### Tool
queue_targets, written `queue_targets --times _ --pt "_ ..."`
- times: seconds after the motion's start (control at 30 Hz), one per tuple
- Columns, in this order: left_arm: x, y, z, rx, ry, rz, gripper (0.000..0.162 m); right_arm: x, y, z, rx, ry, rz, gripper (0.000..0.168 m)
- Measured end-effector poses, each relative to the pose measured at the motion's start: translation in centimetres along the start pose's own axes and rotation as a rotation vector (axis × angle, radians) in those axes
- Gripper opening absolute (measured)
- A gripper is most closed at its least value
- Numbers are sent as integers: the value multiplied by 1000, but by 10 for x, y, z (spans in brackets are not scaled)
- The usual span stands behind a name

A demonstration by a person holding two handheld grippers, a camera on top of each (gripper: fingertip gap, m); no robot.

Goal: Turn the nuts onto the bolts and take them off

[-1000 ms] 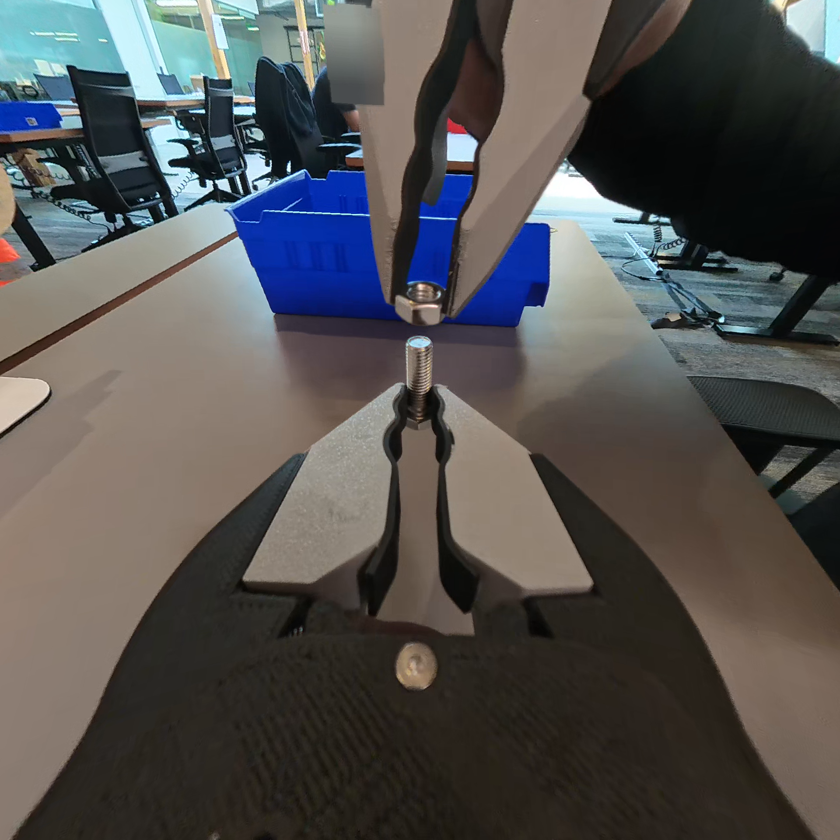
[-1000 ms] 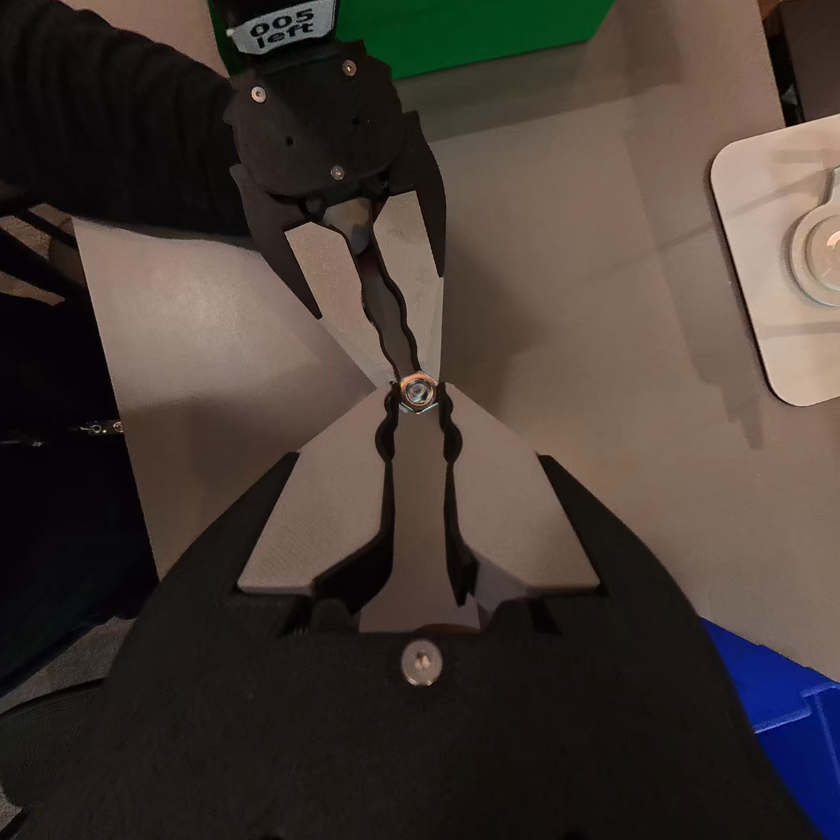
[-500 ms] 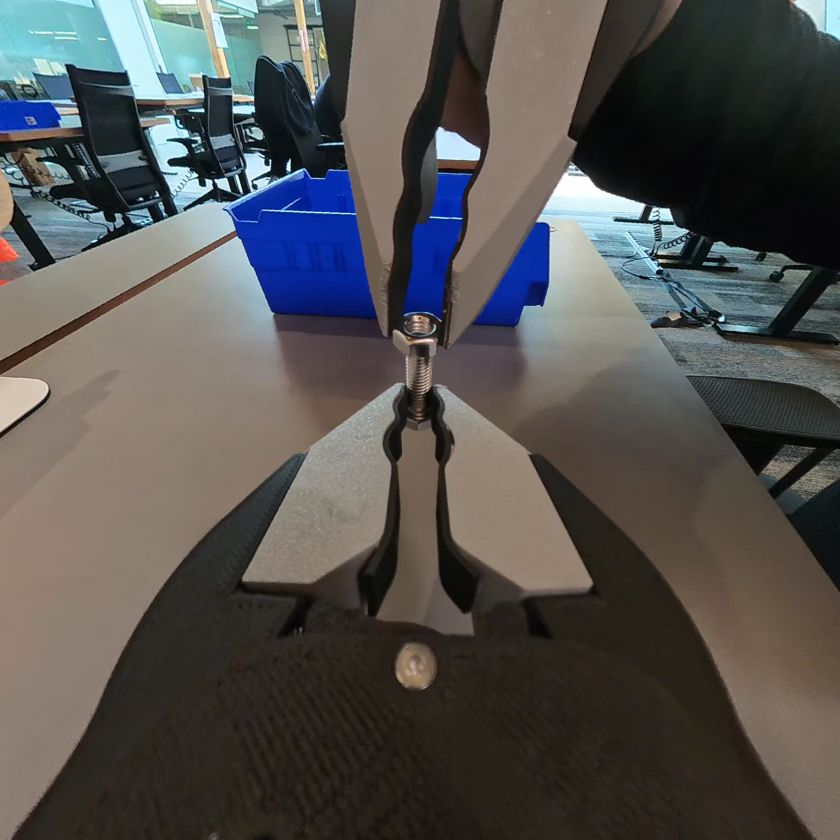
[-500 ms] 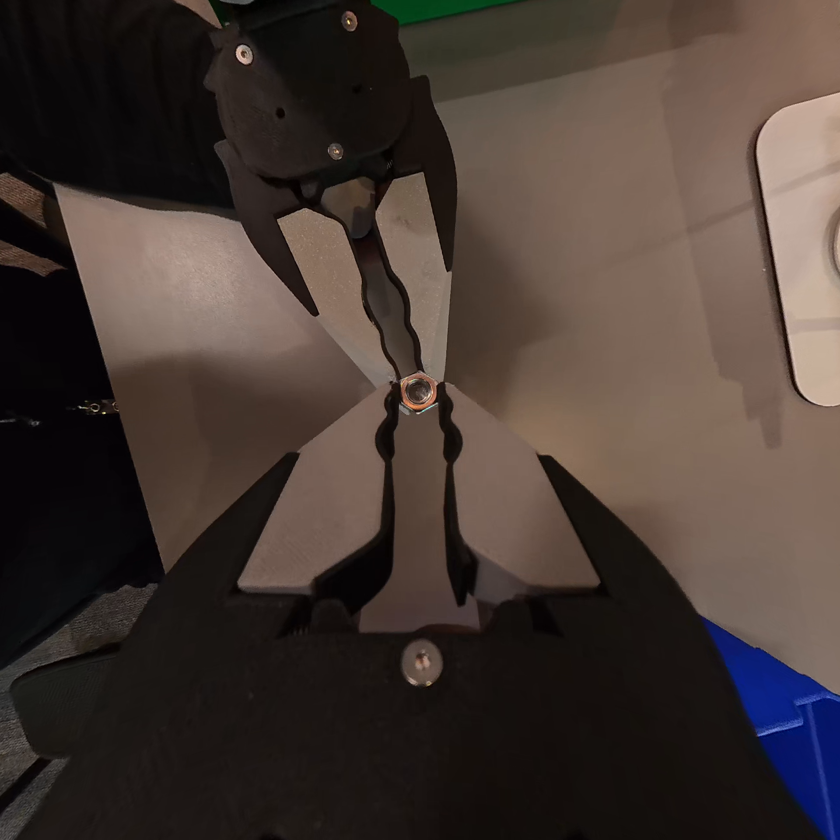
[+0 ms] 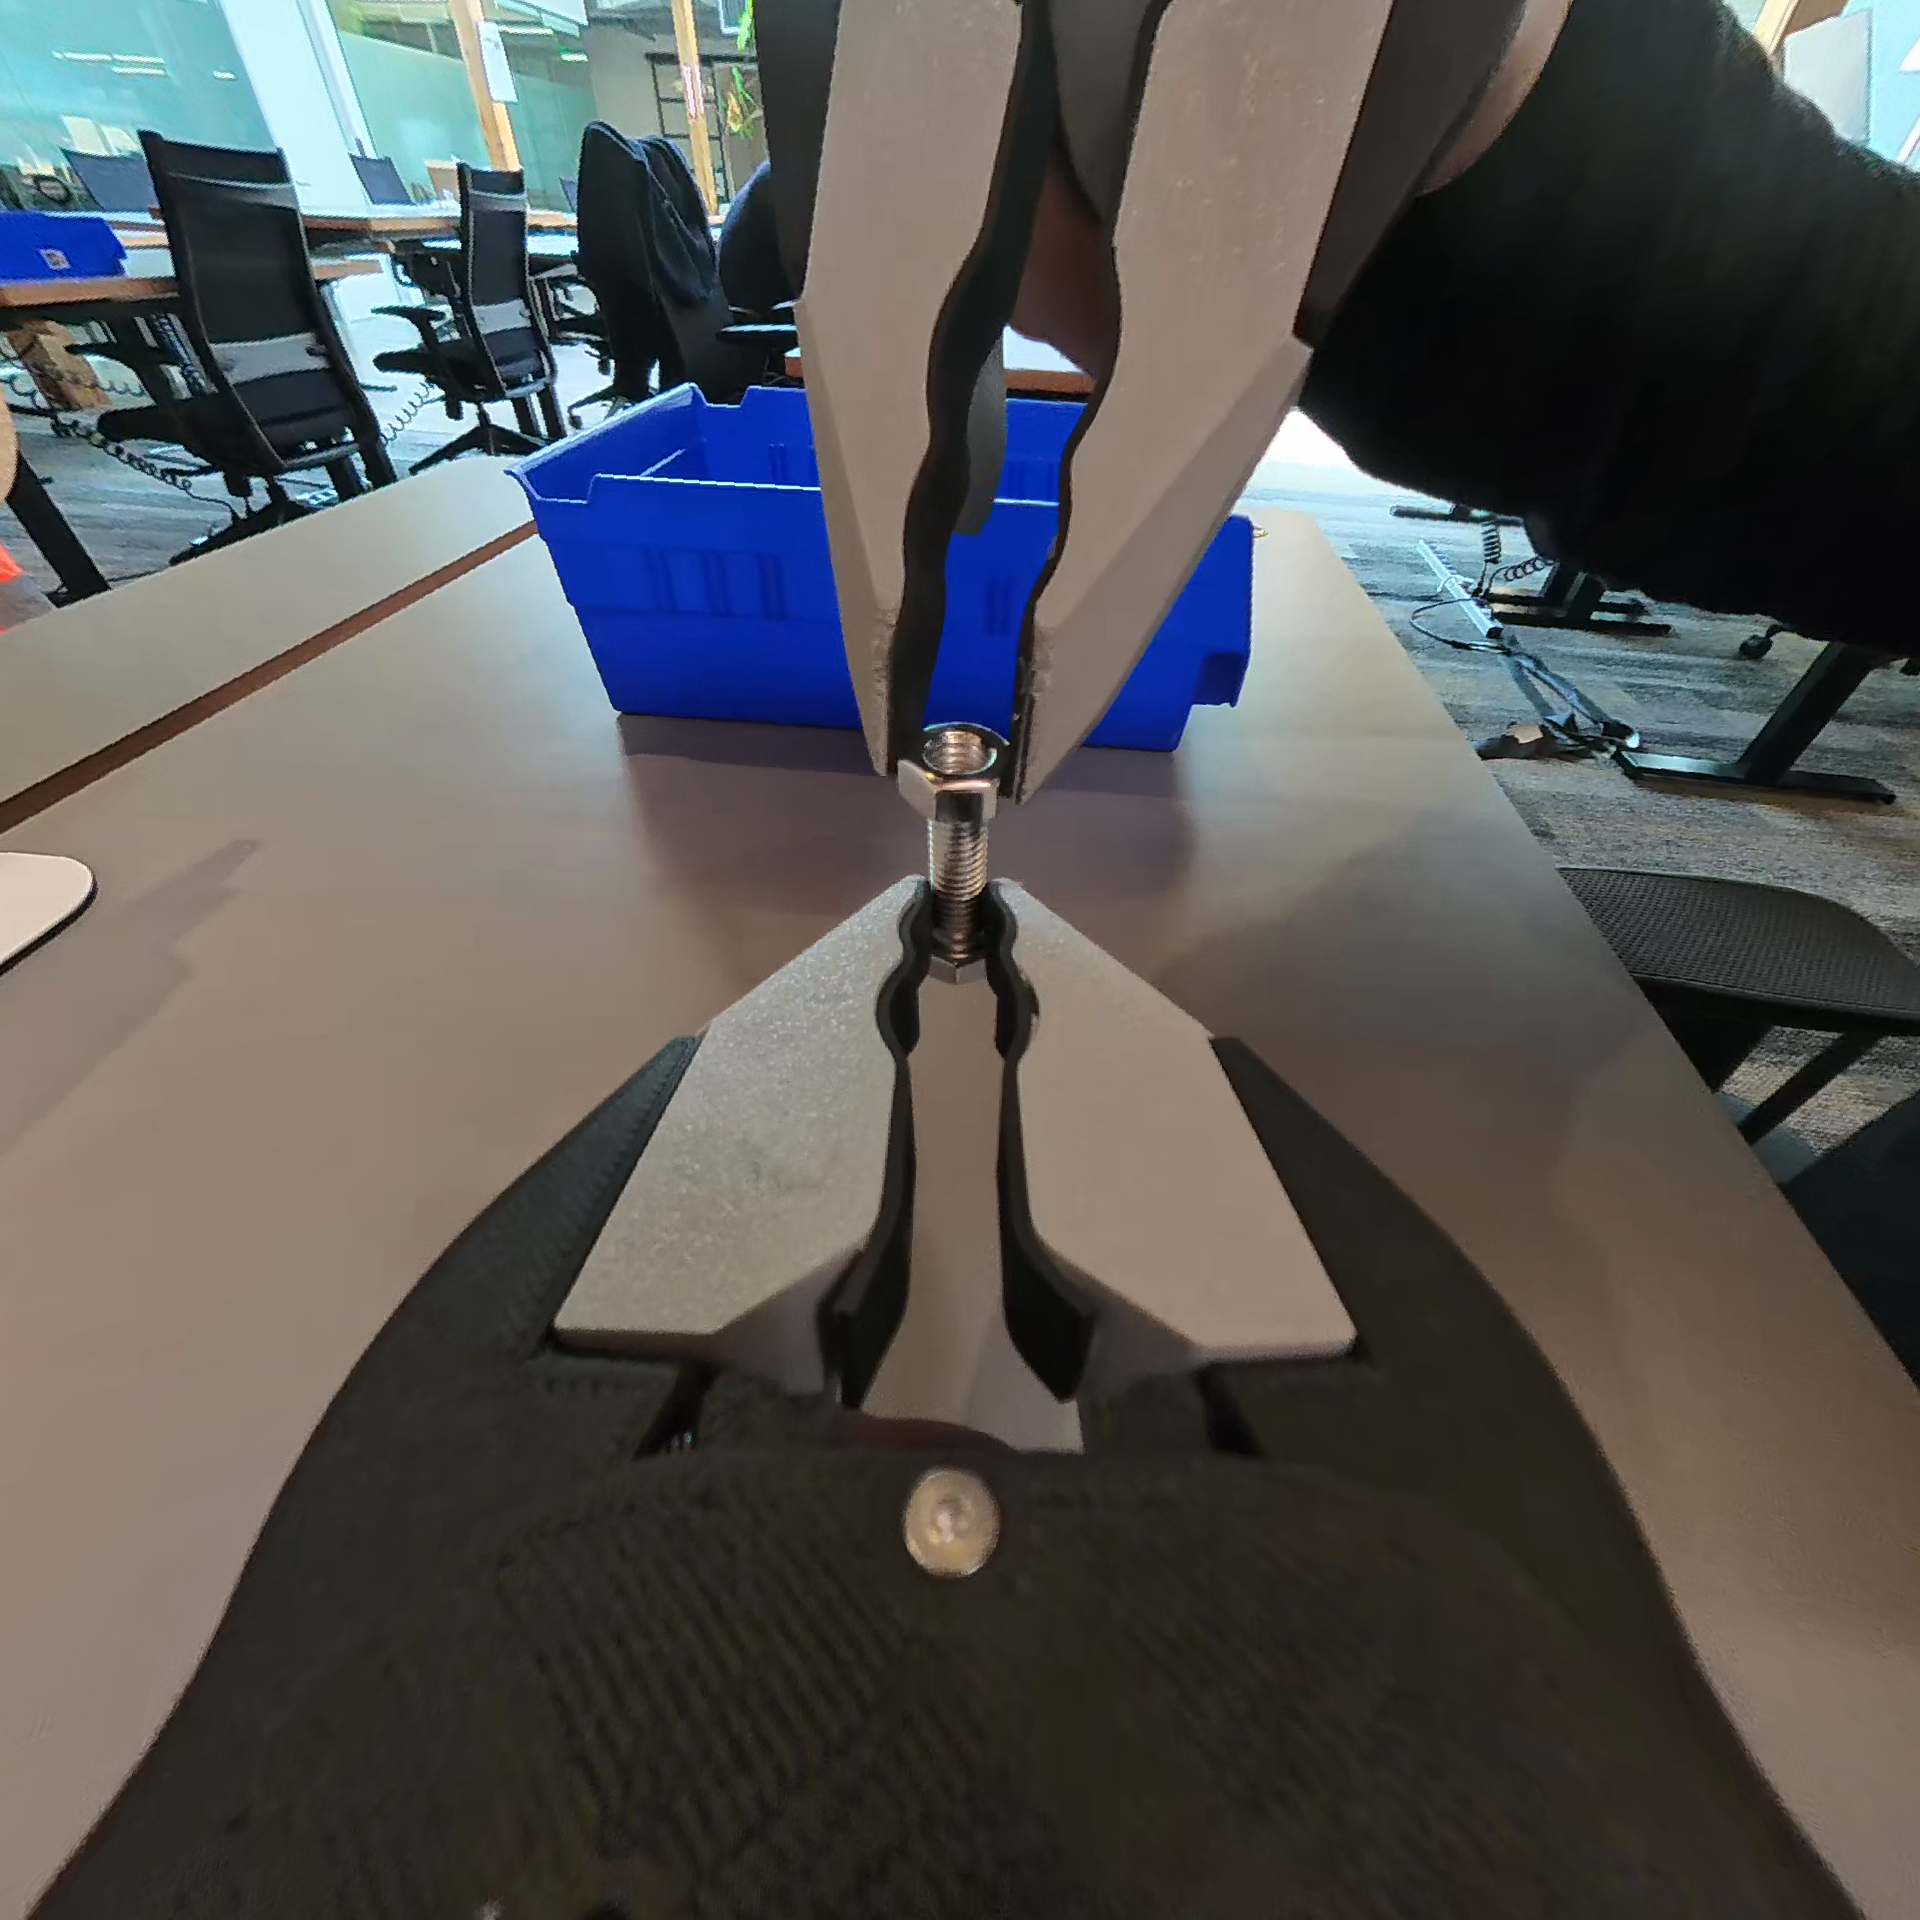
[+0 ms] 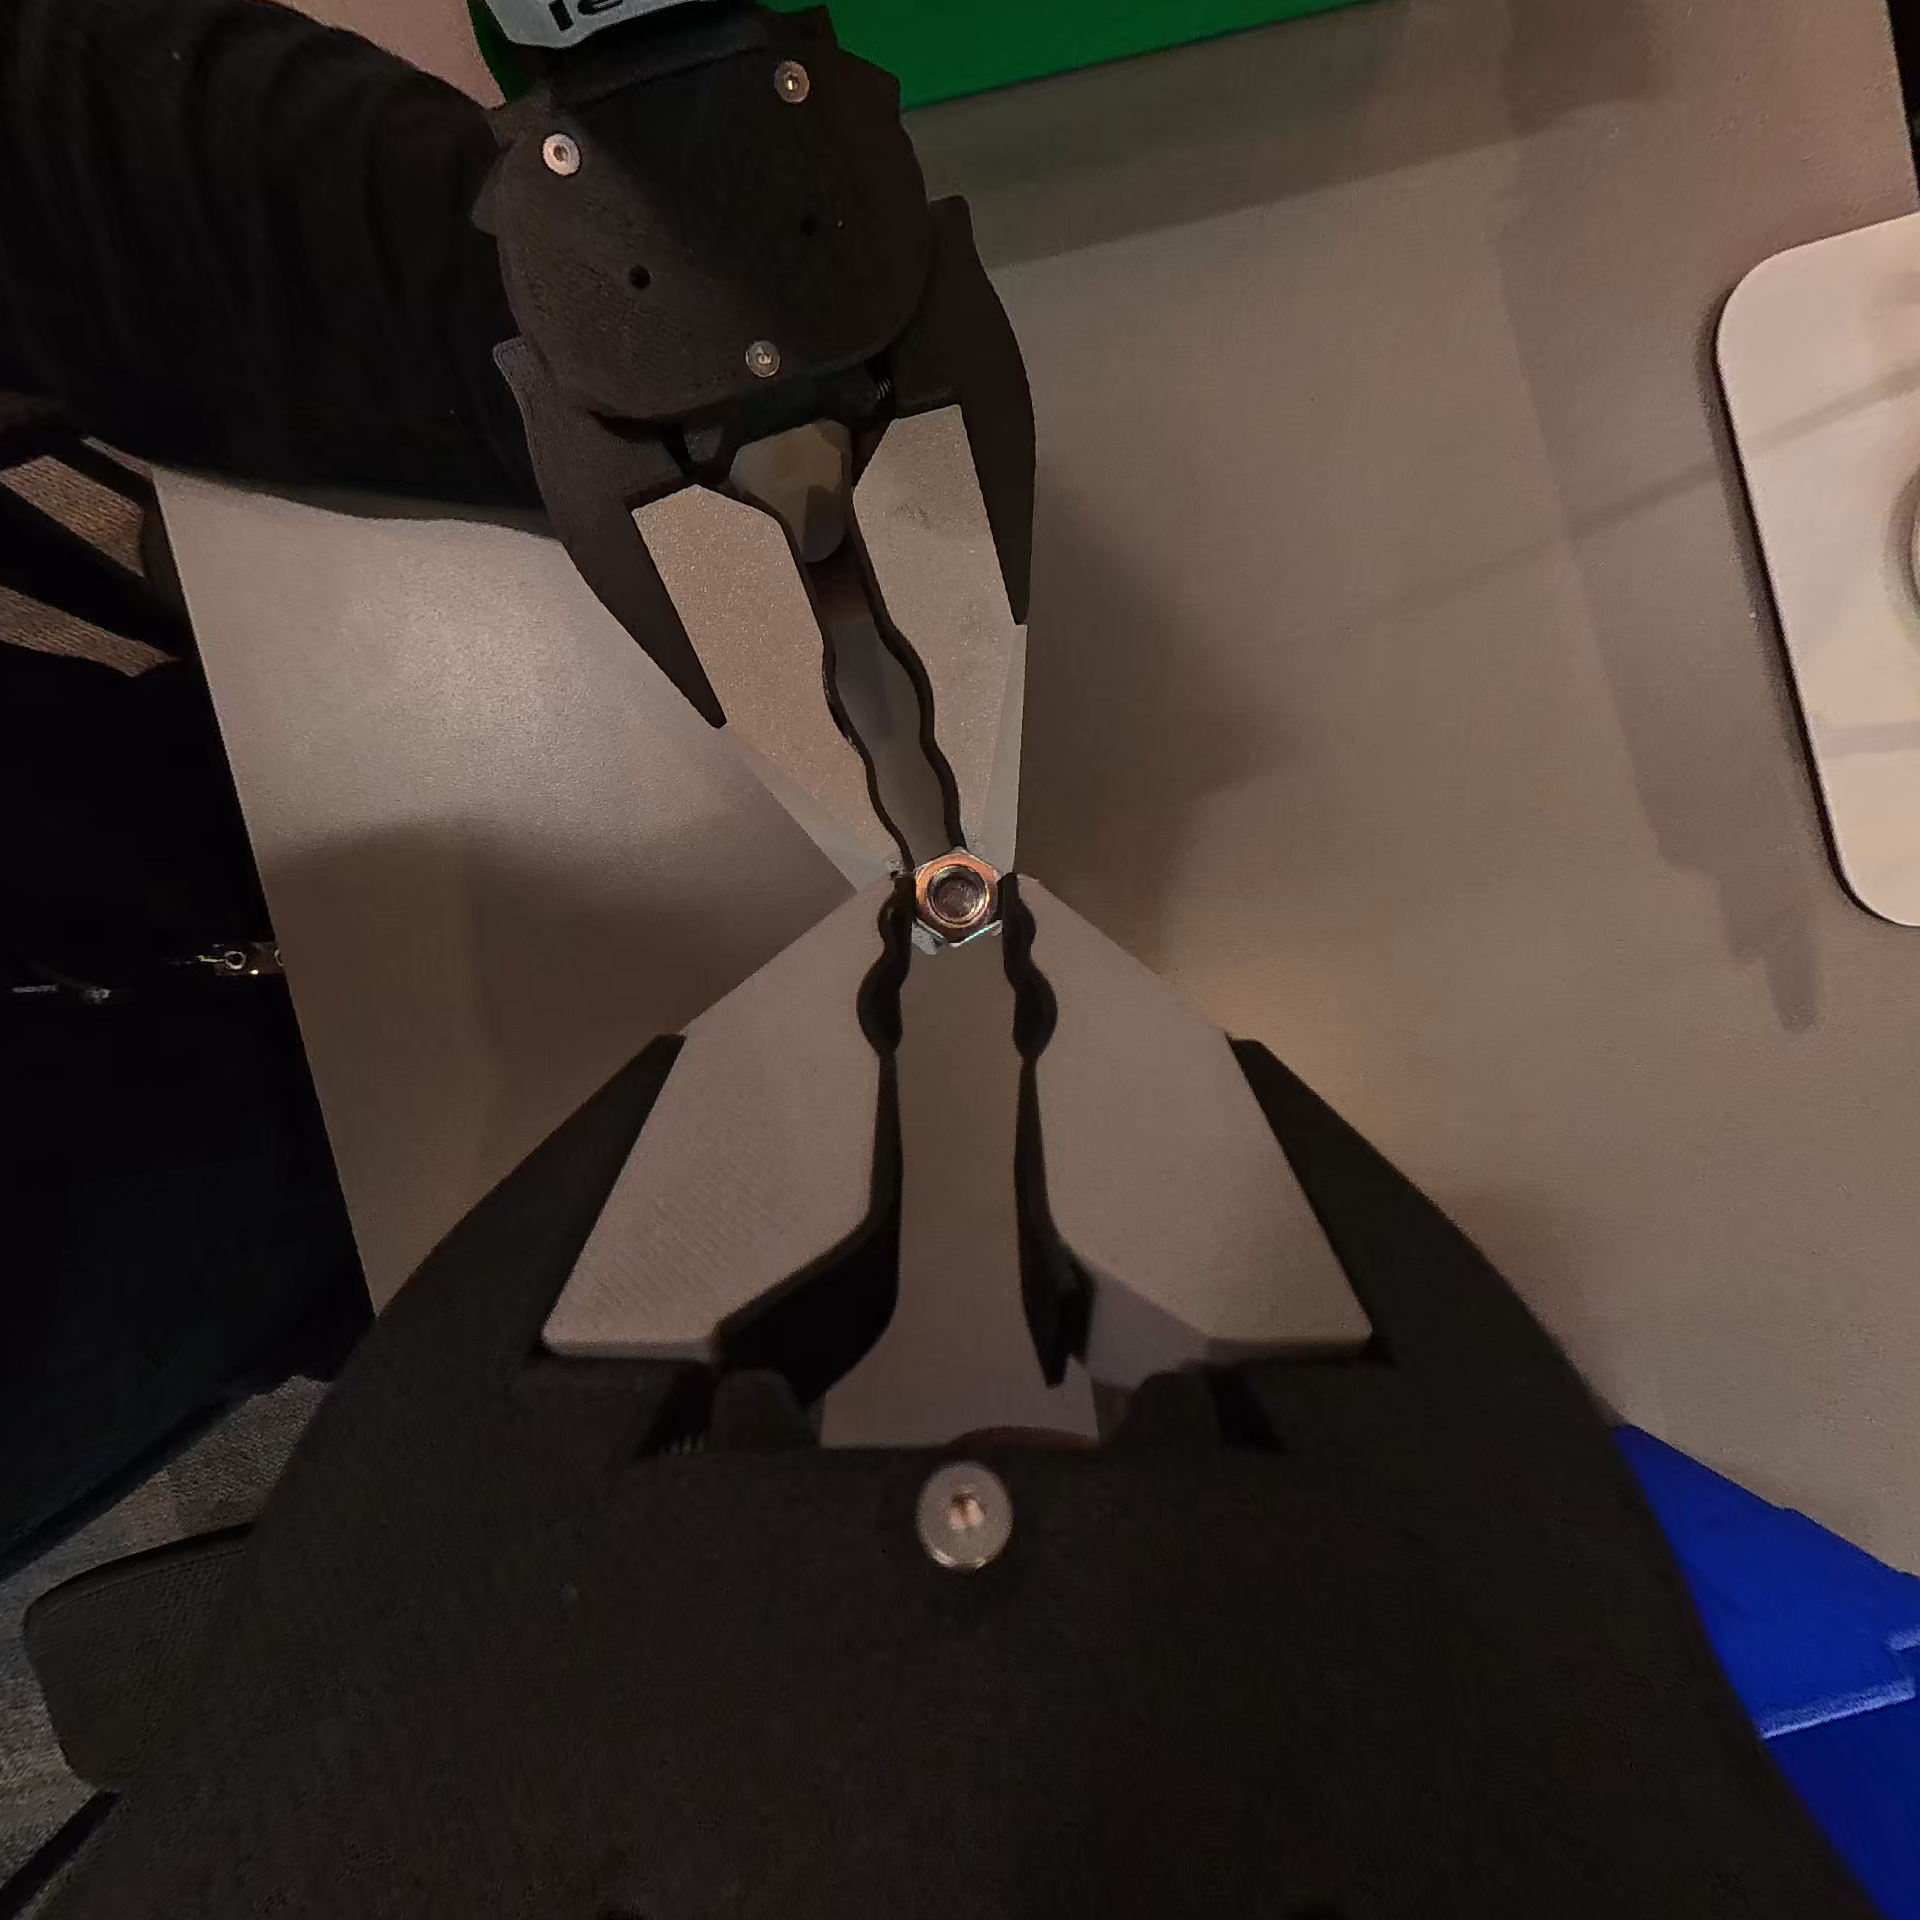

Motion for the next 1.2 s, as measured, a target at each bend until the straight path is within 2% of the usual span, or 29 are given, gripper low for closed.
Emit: queue_targets --times 1.2 --pt "-4 -9 6 124 -61 -21 7 -3 10 8 -141 68 241 14"
Point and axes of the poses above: each gripper's, where its closed fingertips meet, z out along the fingers, x out of its top, y = z × x across the jaws, the point moved 6 cm from there along -z, back along the fingers, and after that the axes turned 9 degrees about x, right-handed, at the moved point
